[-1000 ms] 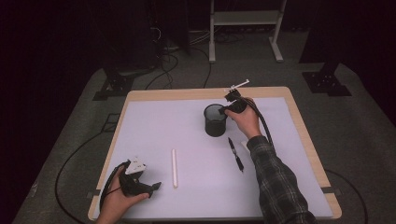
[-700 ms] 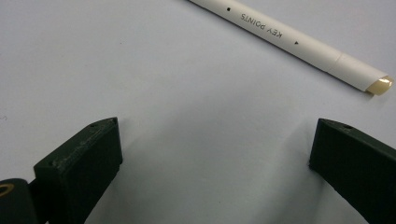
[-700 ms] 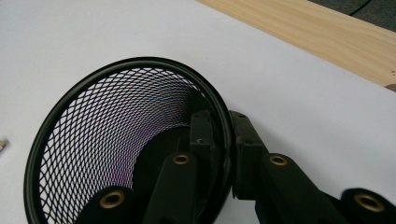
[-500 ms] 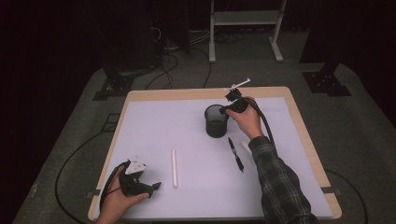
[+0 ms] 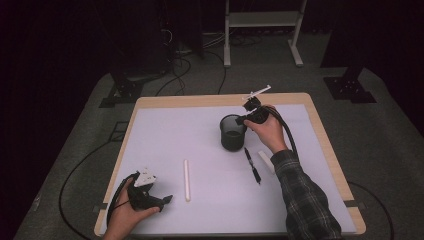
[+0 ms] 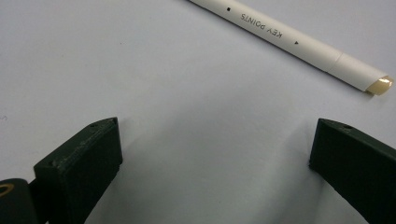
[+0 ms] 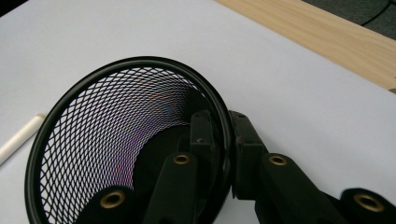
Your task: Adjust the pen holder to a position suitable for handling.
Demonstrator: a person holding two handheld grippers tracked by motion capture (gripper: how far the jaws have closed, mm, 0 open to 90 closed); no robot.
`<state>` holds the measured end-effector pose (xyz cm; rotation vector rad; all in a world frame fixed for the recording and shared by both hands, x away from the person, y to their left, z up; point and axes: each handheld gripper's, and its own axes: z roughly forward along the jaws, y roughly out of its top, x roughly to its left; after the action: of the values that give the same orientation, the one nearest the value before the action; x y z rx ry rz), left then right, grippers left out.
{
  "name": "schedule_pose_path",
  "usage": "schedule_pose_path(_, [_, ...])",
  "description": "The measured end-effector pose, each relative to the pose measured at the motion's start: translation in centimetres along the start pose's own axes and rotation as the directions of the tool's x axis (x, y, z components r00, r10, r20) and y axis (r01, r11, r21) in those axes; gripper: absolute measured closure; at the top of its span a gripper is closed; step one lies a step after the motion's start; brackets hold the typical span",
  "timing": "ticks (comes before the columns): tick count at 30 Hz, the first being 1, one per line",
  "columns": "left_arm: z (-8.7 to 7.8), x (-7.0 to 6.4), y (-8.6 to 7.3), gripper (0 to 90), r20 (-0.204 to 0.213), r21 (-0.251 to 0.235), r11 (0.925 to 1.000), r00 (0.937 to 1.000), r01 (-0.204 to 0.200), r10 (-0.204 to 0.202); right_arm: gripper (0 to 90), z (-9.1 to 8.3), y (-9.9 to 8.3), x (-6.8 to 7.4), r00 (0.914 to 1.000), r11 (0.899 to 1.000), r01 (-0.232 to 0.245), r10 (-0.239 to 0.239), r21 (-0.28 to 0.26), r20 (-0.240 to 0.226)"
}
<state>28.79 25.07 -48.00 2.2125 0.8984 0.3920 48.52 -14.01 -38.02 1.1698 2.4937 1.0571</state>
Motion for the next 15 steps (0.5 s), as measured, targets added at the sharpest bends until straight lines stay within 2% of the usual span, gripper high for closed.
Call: schedule_pose_path(15, [0.0, 0.0, 0.0, 1.6, -0.001, 0.002, 1.0000, 1.0000, -0.002, 0.002, 80.9, -2.3, -1.2, 1.6, 0.9990, 1.000, 0.020, -0.021, -0.020, -0.040])
